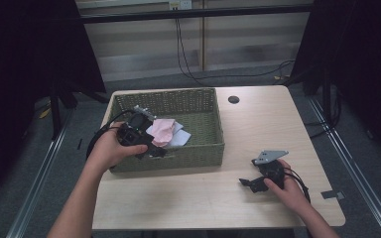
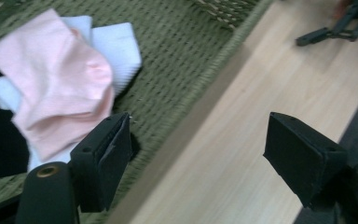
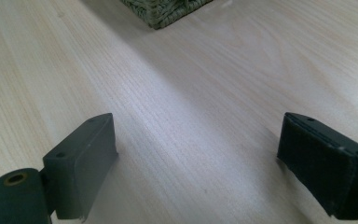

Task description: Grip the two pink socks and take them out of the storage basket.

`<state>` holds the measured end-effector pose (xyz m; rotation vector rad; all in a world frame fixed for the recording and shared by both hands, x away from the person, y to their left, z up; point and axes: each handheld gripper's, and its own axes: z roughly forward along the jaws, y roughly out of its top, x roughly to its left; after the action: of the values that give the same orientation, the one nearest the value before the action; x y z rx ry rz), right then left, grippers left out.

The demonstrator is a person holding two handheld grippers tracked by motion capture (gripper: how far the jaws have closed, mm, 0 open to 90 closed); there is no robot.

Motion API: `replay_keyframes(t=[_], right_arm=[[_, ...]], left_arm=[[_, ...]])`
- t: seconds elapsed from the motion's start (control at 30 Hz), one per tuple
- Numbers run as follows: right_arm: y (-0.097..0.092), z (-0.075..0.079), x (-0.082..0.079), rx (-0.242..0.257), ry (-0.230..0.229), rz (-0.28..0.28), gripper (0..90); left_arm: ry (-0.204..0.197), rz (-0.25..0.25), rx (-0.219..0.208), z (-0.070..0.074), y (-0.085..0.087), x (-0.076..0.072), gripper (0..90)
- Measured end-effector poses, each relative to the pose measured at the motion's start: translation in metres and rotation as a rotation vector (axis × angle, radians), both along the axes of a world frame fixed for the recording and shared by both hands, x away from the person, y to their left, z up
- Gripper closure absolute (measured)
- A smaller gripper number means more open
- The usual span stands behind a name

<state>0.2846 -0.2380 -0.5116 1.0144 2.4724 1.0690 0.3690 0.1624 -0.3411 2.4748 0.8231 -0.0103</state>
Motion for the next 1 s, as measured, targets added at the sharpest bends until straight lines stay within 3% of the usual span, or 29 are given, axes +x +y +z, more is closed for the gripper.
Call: replay_keyframes(t=[0.33,1.0], right_arm=[[0.000,0.000,0.000,0.002,0.000,-0.002,10.6],[0.000,0.000,0.000,0.001,-0.004,0.000,10.6]], left_arm=[[-0.002,0.017,0.032,0.000,-0.004,0.020,22.6],[-0.013,0.130,0.071,-0.017,0.008,0.060,26.0]])
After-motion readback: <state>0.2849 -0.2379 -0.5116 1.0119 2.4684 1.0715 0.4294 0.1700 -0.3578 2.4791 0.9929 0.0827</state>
